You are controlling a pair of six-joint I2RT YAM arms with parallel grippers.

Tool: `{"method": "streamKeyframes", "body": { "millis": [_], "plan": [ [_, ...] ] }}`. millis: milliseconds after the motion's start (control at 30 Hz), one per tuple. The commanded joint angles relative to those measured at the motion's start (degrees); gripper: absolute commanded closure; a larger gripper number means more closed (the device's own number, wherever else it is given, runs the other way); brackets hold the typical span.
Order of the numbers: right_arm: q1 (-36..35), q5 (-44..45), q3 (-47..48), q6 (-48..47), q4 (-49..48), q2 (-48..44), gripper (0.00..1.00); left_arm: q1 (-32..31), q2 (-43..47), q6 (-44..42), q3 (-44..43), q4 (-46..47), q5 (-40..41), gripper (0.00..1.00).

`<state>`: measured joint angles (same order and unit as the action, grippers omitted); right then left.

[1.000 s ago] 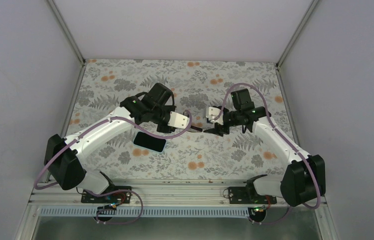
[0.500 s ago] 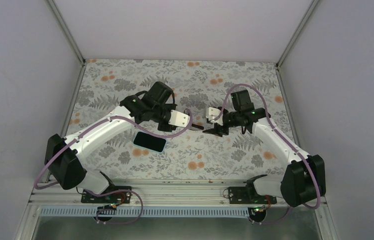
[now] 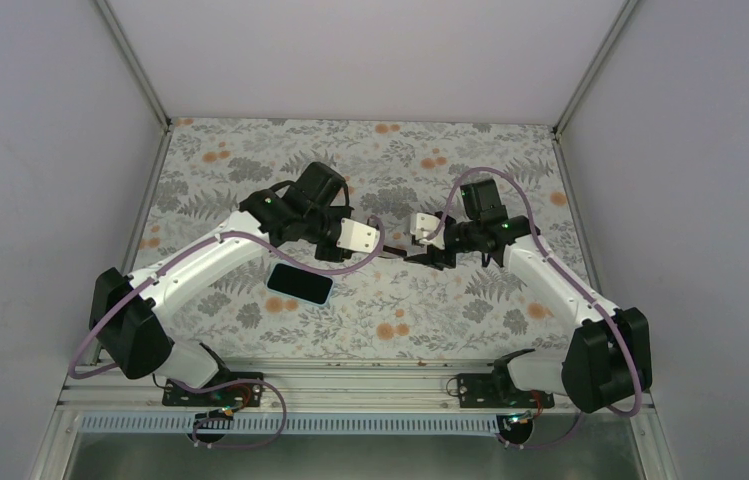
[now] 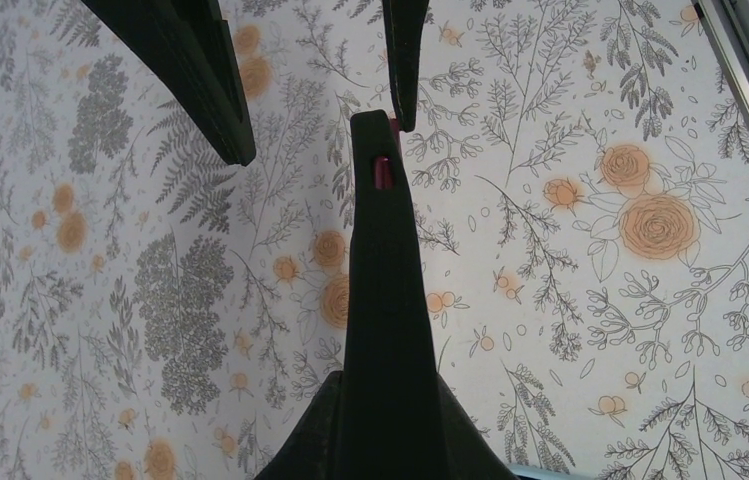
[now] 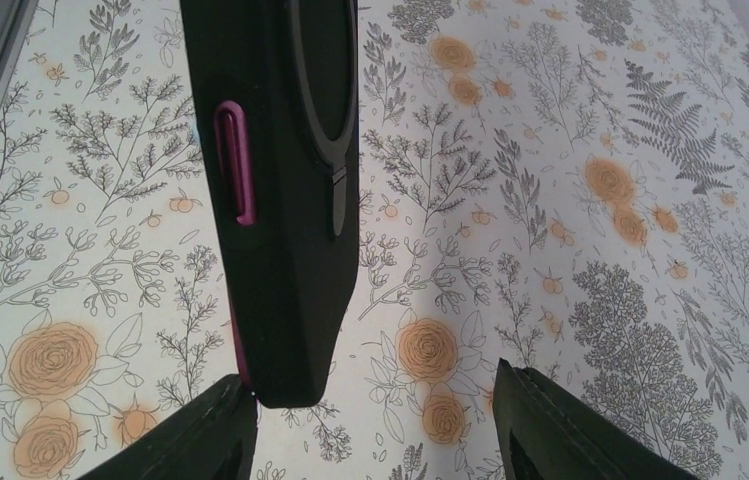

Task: Take the phone out of the phone case
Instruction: Remove the phone case from the phone.

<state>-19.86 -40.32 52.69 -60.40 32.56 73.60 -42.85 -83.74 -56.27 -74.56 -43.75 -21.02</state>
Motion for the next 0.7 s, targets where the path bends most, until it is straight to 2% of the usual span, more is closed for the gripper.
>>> {"method": "streamKeyframes", "body": {
  "millis": [0, 333, 667],
  "plan": [
    [0.11, 1.44, 0.14, -1.15, -1.35, -0.16, 0.38, -0.13, 0.65, -1.35, -1.68, 1.26, -2.20, 0.98],
    [0.52, 1.66, 2.27, -2.63, 0.04, 0.54, 0.38, -0.20, 1.26, -1.65, -1.07, 1.27, -1.97, 0.98],
    [0.52, 1.00, 2.85, 0.67, -2.91, 0.43, 0.38, -0.35, 0.93, -1.41, -0.93, 1.43, -2.83, 0.98]
  ]
}}
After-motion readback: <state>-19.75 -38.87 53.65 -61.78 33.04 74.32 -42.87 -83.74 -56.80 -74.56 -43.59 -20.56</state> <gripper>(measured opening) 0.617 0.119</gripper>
